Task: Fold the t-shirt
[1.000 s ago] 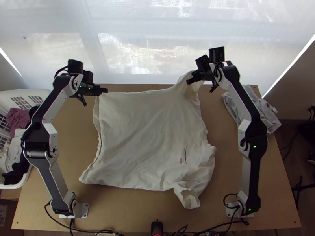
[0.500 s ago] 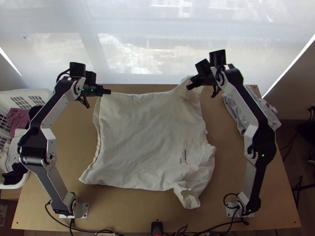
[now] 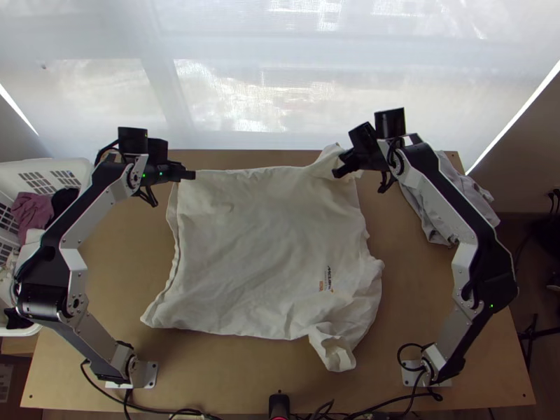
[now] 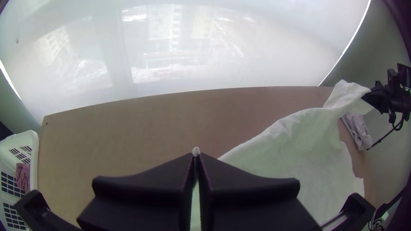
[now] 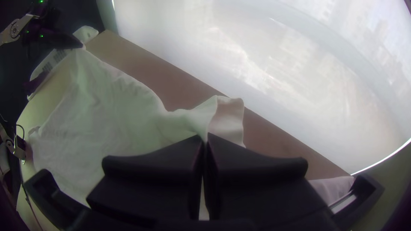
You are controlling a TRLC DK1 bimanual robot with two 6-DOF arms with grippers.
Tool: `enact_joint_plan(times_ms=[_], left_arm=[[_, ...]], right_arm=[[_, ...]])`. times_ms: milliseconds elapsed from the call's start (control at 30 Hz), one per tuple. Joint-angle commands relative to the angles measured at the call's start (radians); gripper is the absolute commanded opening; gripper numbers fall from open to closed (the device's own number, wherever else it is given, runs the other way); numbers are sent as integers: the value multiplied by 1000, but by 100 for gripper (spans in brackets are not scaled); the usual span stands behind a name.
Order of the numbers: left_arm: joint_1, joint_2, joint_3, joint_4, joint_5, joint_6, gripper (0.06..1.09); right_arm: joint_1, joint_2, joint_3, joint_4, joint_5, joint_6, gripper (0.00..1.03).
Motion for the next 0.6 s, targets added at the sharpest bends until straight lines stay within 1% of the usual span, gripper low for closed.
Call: enact_joint_plan(times_ms=[0,333,567], left_arm=[[-6,-71,-114,50,0,1,9],[-4,-151,-237,82,0,10,9],[-3,-189,-260,82,0,9,9]], right_arm=[[3,-100,-153,55,1,5,3],[17,-253,-352,90,1,23,3],[26,-343,-437,90,1,30,3]])
